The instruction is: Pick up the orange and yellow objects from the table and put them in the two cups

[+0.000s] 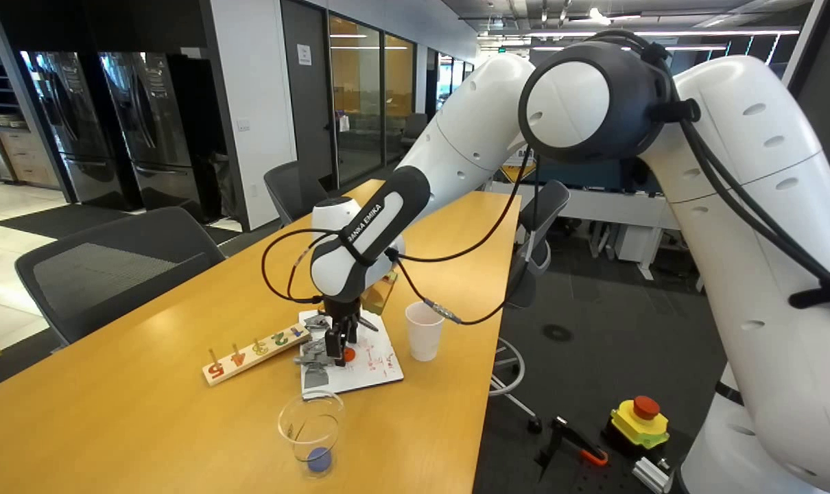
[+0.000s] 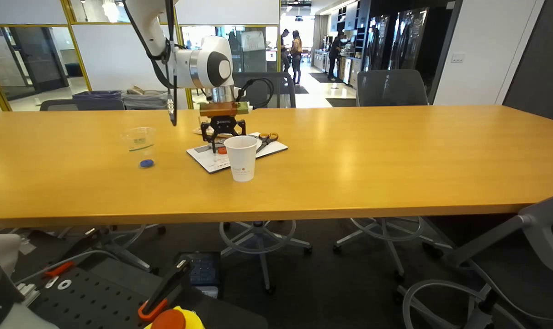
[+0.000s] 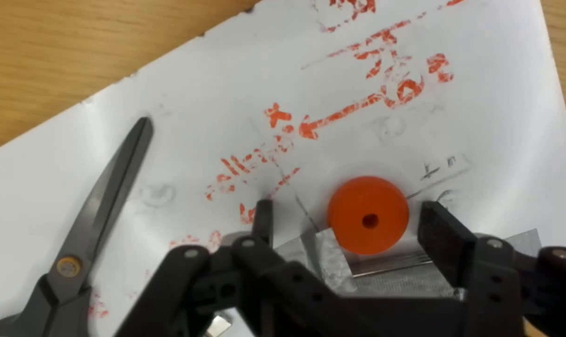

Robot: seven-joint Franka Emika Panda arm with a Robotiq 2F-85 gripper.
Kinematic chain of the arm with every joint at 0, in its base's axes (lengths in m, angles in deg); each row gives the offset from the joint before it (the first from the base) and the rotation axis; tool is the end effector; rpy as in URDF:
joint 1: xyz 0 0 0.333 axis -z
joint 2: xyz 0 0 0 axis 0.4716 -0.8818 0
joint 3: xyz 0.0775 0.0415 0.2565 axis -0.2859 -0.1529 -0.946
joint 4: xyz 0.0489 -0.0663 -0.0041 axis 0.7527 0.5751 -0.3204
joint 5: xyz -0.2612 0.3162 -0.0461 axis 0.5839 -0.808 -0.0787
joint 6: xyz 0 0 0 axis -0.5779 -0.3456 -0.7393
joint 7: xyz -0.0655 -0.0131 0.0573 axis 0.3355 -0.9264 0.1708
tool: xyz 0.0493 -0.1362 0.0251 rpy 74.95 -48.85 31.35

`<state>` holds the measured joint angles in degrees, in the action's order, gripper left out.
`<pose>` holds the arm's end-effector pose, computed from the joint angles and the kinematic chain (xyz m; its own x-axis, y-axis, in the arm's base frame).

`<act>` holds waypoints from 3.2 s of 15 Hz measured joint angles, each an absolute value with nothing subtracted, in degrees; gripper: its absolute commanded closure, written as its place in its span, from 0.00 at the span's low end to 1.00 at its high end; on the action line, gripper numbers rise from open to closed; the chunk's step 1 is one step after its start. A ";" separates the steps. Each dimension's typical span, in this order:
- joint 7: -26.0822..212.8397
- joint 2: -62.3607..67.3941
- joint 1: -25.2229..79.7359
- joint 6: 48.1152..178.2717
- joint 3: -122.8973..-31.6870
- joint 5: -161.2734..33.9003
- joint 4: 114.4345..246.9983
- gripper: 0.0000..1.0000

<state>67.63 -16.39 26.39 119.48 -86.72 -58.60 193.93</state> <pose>0.6262 0.0778 0.0987 0.8331 0.5530 -0.0110 0.5530 -0.8326 0.0315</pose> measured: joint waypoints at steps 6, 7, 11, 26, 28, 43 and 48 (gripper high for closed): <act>67.94 -16.28 26.38 117.72 -86.85 -58.60 192.84 0.78; 68.26 -16.24 26.38 117.31 -86.83 -58.60 192.81 0.78; 70.46 -15.04 26.45 114.70 -86.62 -58.66 192.98 0.78; 71.81 9.46 31.11 101.51 -81.92 -62.58 206.33 0.78; 71.98 9.48 31.45 101.57 -81.05 -62.81 207.62 0.78; 72.88 8.92 32.19 105.32 -79.92 -66.55 211.93 0.34; 74.10 9.06 32.22 106.48 -79.73 -66.61 212.47 0.04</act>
<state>74.10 9.06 32.22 106.48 -79.73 -66.61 212.47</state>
